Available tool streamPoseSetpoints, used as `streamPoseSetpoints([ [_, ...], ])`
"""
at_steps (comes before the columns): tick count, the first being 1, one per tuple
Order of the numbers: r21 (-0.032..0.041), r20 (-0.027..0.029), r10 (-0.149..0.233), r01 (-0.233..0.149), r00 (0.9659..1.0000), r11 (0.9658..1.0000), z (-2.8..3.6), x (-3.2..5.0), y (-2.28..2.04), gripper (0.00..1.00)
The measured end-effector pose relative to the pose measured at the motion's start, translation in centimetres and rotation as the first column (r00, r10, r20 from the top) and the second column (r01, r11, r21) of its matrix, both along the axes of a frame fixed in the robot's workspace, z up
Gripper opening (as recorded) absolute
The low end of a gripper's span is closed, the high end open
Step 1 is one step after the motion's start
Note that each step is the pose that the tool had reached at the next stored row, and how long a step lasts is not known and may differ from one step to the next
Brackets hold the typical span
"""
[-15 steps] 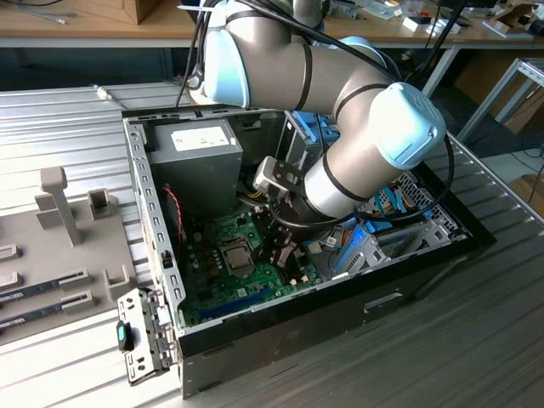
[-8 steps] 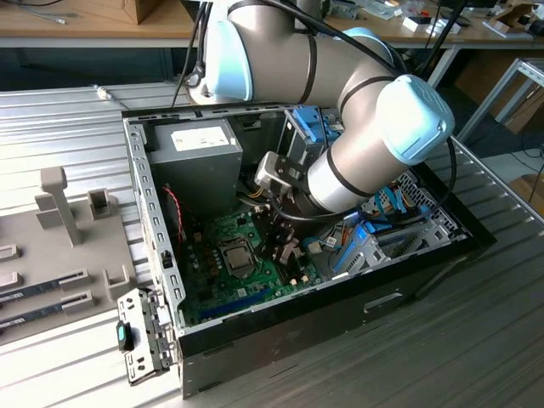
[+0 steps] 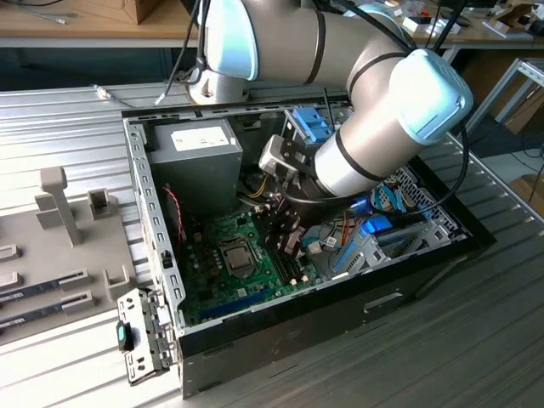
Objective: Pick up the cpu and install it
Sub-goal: 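Install the second cpu locking lever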
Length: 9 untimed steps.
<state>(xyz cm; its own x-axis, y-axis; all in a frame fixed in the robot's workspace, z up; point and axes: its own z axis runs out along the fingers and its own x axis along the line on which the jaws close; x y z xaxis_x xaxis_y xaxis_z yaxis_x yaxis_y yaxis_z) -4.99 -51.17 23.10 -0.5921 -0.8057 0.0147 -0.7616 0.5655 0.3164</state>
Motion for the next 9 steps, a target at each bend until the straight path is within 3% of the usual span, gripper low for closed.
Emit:
streamPoseSetpoints([
  [2, 0.0019, 0.0000, 0.000, 0.000, 1.0000, 1.0000, 0.60, 0.00, 0.00, 0.11],
  [9, 0.0021, 0.0000, 0.000, 0.000, 1.0000, 1.0000, 0.62, 0.00, 0.00, 0.11],
])
